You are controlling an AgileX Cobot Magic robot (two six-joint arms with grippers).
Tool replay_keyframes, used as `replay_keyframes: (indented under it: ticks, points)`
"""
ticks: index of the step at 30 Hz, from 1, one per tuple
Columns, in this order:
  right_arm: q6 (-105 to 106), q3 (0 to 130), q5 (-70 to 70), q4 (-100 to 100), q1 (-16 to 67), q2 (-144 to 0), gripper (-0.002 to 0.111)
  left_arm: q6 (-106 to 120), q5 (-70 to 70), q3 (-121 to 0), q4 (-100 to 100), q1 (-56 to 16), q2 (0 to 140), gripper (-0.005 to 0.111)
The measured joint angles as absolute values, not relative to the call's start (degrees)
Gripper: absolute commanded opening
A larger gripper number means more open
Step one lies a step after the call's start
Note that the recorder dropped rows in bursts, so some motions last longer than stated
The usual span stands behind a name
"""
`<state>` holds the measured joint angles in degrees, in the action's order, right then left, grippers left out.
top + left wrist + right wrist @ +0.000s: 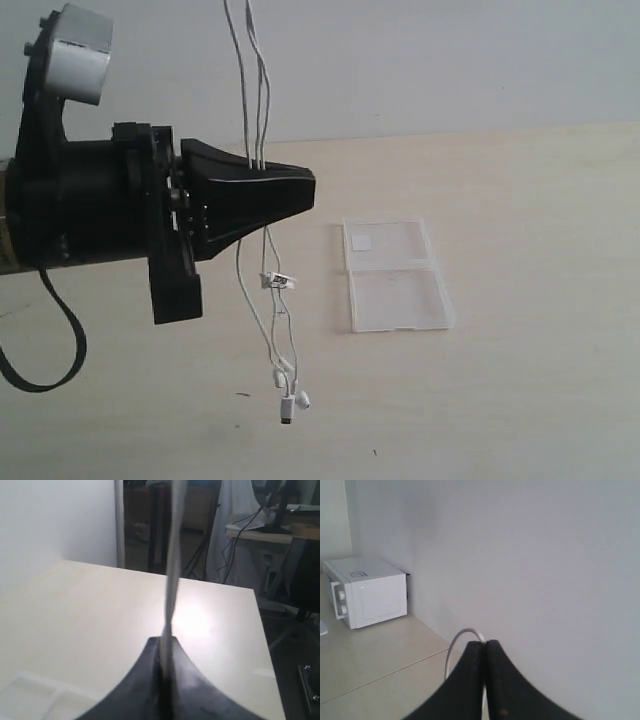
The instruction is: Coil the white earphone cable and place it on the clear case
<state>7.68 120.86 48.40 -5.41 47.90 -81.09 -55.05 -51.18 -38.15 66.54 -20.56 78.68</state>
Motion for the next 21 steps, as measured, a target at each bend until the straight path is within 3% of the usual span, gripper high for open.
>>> replay_keyframes:
  ticks: [12, 21]
  points:
    - [-1.7, 120.9, 67.4, 7.8, 47.9, -75.9, 0.0, -64.4, -37.5, -38.2, 73.3, -20.6, 68.7, 0.0]
    - [-2.6, 120.6, 70.0, 6.2, 47.9, -73.0, 0.0, -69.3, -26.7, -38.2, 75.6, -20.6, 57.7, 0.0]
